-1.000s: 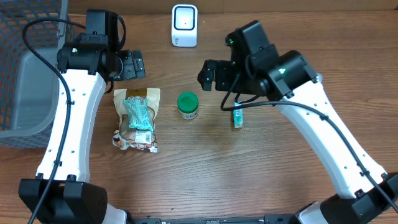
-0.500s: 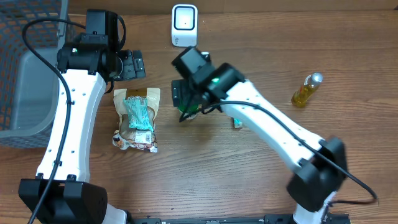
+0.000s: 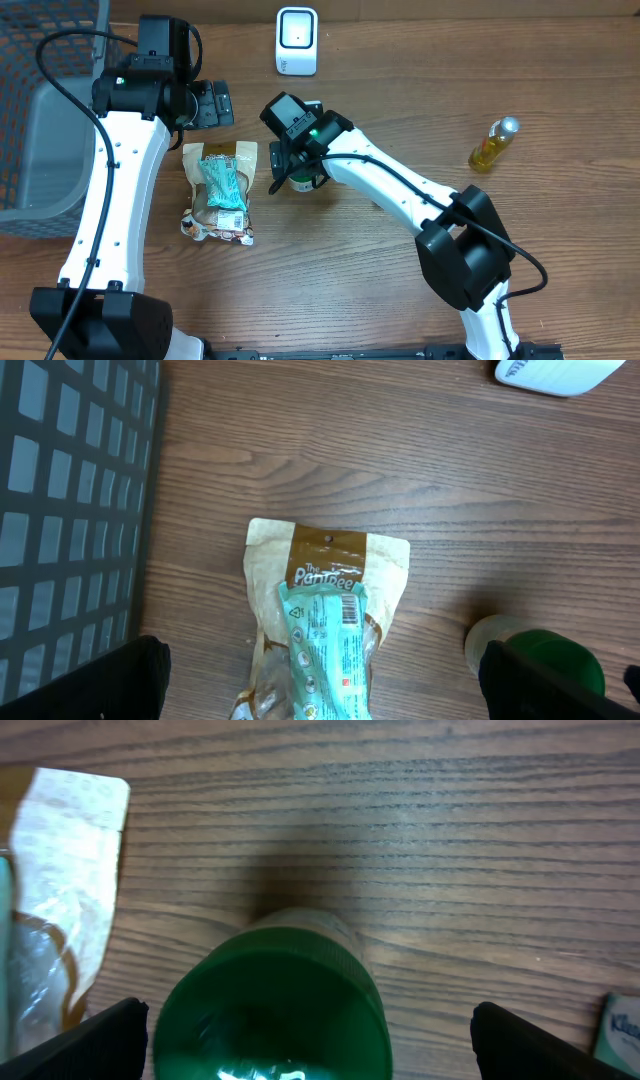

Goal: Scan the item barcode
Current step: 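Lower the right gripper around the green-lidded jar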

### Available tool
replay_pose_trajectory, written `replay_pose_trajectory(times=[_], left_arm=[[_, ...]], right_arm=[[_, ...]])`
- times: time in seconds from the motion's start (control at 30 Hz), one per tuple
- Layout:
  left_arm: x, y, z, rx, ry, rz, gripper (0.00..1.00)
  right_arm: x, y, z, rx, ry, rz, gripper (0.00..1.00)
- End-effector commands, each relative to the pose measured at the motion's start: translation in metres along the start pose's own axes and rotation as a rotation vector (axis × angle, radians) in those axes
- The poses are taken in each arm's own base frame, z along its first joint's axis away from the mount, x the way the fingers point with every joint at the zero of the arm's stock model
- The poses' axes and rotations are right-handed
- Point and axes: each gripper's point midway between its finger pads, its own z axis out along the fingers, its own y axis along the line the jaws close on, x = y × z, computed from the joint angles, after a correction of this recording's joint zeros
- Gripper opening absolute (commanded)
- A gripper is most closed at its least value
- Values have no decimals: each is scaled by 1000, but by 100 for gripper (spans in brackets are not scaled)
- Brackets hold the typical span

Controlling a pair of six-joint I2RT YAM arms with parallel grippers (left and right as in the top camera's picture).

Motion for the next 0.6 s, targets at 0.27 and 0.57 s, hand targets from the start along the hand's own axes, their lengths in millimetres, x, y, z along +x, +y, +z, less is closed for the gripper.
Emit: replay_pose_trajectory(times=[0.27, 0.57], left_arm=[[-7, -2, -6, 1, -27, 22, 99], [-7, -2, -6, 1, -27, 22, 100]], right_arm=[[-3, 4, 11, 6, -19, 4, 100], [6, -2, 16, 31, 16, -4, 87]])
